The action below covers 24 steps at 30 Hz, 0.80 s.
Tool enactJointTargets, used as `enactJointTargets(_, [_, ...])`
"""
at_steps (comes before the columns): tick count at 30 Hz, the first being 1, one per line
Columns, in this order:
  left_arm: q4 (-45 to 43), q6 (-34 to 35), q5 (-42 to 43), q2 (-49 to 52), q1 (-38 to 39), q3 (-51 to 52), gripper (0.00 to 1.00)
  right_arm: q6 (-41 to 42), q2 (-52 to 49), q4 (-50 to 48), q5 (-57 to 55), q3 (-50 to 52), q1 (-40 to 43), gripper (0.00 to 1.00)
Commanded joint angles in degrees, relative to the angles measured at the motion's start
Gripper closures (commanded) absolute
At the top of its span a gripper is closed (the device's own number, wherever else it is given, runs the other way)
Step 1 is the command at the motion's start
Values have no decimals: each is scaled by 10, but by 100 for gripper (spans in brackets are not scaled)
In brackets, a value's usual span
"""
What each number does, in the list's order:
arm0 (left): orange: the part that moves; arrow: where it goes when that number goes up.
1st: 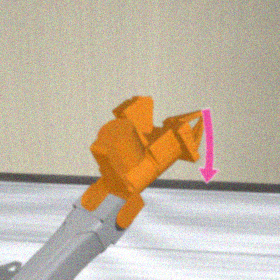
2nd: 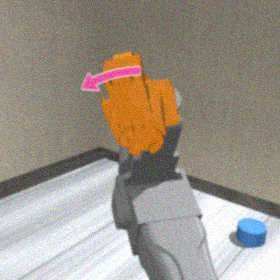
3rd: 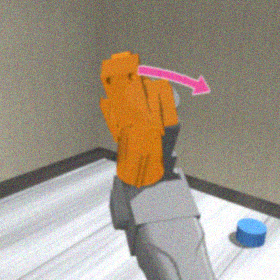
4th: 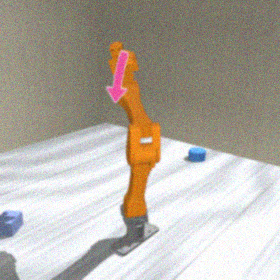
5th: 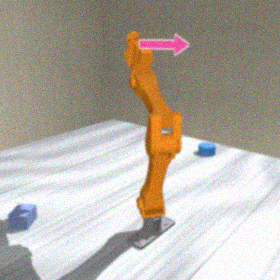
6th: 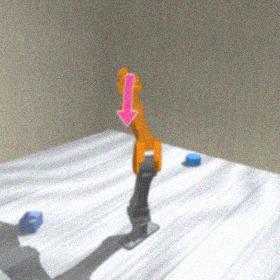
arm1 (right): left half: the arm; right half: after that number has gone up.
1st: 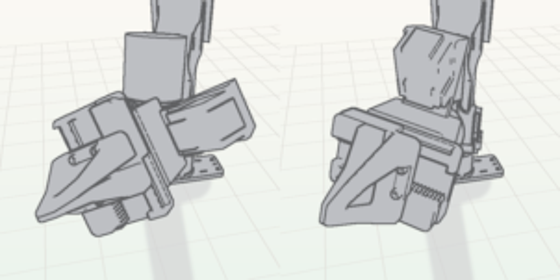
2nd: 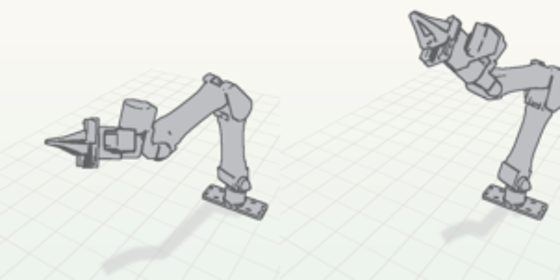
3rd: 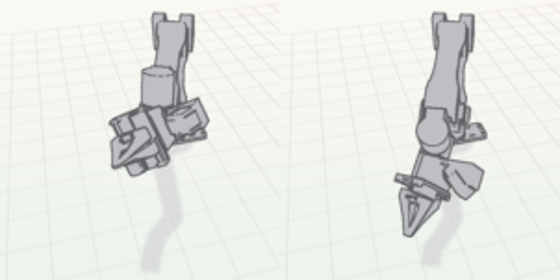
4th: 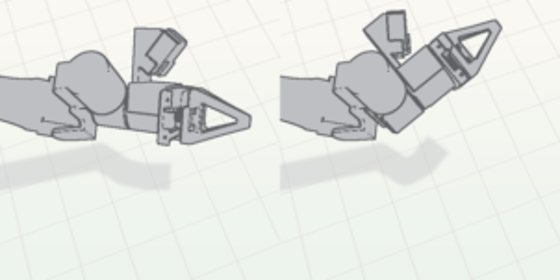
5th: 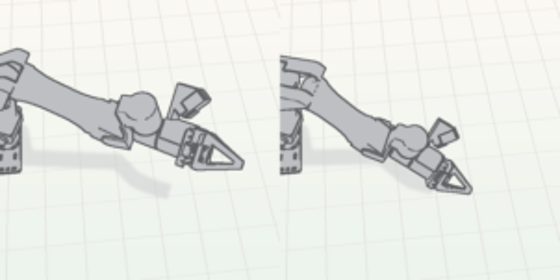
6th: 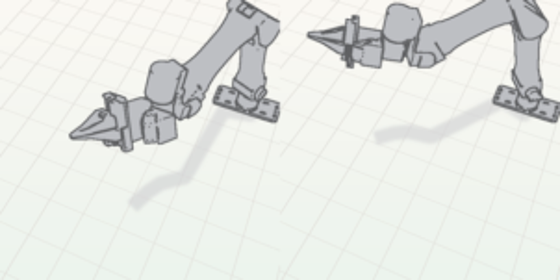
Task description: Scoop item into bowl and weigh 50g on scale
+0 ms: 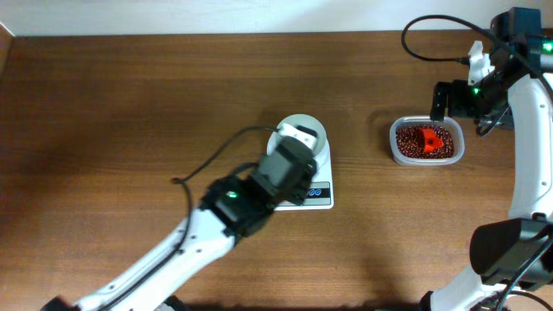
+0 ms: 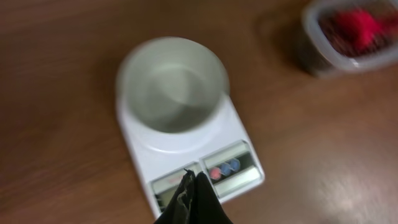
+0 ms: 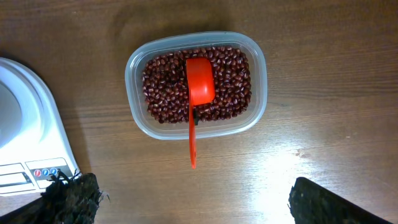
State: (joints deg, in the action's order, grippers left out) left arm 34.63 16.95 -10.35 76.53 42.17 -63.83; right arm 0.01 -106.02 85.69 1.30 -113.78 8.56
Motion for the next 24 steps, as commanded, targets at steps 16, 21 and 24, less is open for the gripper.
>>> enactJointTargets(16, [26,24,20,30,-190,-10,100,3,14,0,-5,-9,1,1])
enactJointTargets(21, [56,-22,130,49,-179,-10,100,3,15,0,-5,-9,1,1])
enactJointTargets(24, [97,-59,129,50,-147,-8,100,3,14,0,-5,-9,1,1])
